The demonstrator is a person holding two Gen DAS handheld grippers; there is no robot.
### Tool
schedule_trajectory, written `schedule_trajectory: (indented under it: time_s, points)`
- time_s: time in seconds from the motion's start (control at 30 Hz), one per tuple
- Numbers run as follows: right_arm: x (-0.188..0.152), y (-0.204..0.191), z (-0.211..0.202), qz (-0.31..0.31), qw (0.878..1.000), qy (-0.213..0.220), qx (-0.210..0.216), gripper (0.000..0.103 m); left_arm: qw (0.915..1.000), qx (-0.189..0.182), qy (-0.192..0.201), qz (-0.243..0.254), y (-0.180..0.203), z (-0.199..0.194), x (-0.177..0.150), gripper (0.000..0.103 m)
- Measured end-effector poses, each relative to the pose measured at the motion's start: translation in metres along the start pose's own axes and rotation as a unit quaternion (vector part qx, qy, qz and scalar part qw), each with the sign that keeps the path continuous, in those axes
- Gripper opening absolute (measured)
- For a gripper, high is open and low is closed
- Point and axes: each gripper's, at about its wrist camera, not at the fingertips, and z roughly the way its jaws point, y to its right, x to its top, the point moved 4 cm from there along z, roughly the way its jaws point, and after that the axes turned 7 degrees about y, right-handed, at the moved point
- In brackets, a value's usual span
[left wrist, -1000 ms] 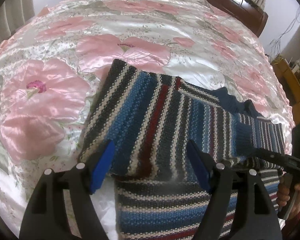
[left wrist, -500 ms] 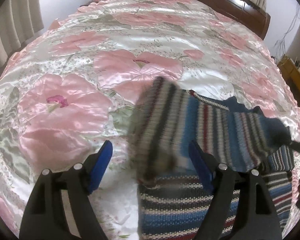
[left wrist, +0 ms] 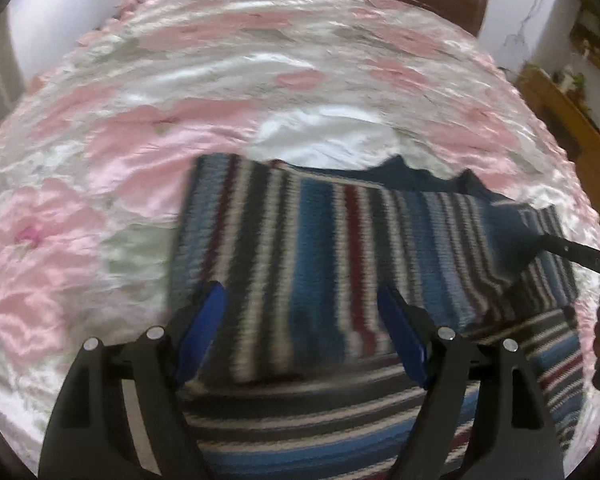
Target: Fold small clothes
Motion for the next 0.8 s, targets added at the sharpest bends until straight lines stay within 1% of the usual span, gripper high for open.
schedule_trajectory:
  time_s: [0.1, 0.17, 0.23, 0.27, 0.3, 0.33, 0.37, 0.43, 0.5, 0.53, 0.57, 0.6, 0.67, 0.7, 0.73, 0.77, 0.8]
  points:
    - [-0.003, -0.008, 0.009, -0.007, 1.0, -0.015, 0.019, 0.035, 0.9997, 0.001, -0.014, -0.018, 0.001, 0.014, -0.003, 0.078]
    - [-0.009, -0.003, 0.02, -0.014, 1.0, -0.027, -0.008, 0.036, 0.9993, 0.004, -0.029, -0.025, -0.001, 0.025, -0.01, 0.078]
    - [-0.016, 0.007, 0.024, -0.026, 0.998, -0.034, -0.051, 0.04, 0.999, 0.014, -0.038, -0.019, -0.004, 0.034, -0.018, 0.078]
    - [-0.02, 0.014, 0.025, -0.026, 0.997, -0.04, -0.065, 0.04, 0.999, 0.015, -0.04, -0.016, -0.005, 0.037, -0.02, 0.078]
    - [-0.026, 0.023, 0.031, -0.02, 0.996, -0.053, -0.069, 0.039, 0.999, 0.017, -0.039, -0.011, -0.005, 0.04, -0.023, 0.078]
    - [-0.031, 0.029, 0.033, -0.014, 0.996, -0.06, -0.068, 0.037, 0.9991, 0.019, -0.036, -0.007, -0.005, 0.041, -0.025, 0.078]
    - [-0.034, 0.034, 0.035, -0.007, 0.996, -0.061, -0.063, 0.037, 0.9991, 0.022, -0.035, -0.002, -0.004, 0.042, -0.026, 0.078]
    - [-0.035, 0.04, 0.027, 0.013, 0.997, -0.052, -0.058, 0.036, 0.9991, 0.026, -0.033, 0.005, -0.002, 0.042, -0.027, 0.078]
    - [-0.031, 0.039, 0.011, 0.015, 0.998, -0.031, -0.06, 0.038, 0.9991, 0.026, -0.034, 0.001, 0.0, 0.037, -0.025, 0.078]
    - [-0.027, 0.033, -0.001, 0.003, 0.998, -0.012, -0.061, 0.038, 0.9993, 0.016, -0.033, -0.009, 0.0, 0.032, -0.024, 0.079]
    - [-0.025, 0.028, -0.005, -0.003, 0.998, -0.005, -0.059, 0.039, 0.9993, 0.008, -0.032, -0.017, 0.0, 0.029, -0.022, 0.079]
    - [-0.022, 0.02, -0.011, -0.01, 0.999, -0.001, -0.048, 0.039, 0.999, -0.008, -0.032, -0.031, 0.001, 0.024, -0.019, 0.079]
    - [-0.019, 0.008, -0.009, -0.013, 1.0, -0.012, -0.021, 0.039, 0.9986, -0.011, -0.035, -0.039, 0.004, 0.023, -0.017, 0.079]
    - [-0.019, -0.001, -0.003, -0.018, 1.0, -0.024, -0.006, 0.039, 0.9987, -0.009, -0.036, -0.037, 0.007, 0.024, -0.016, 0.079]
    - [-0.018, -0.006, 0.002, -0.022, 0.999, -0.031, -0.004, 0.038, 0.9987, -0.01, -0.036, -0.035, 0.01, 0.026, -0.016, 0.079]
    - [-0.019, -0.007, 0.008, -0.029, 0.999, -0.036, -0.011, 0.038, 0.9986, -0.009, -0.04, -0.033, 0.012, 0.029, -0.017, 0.079]
    - [-0.022, -0.007, 0.018, -0.036, 0.998, -0.046, -0.027, 0.038, 0.9985, -0.007, -0.044, -0.031, 0.013, 0.032, -0.019, 0.079]
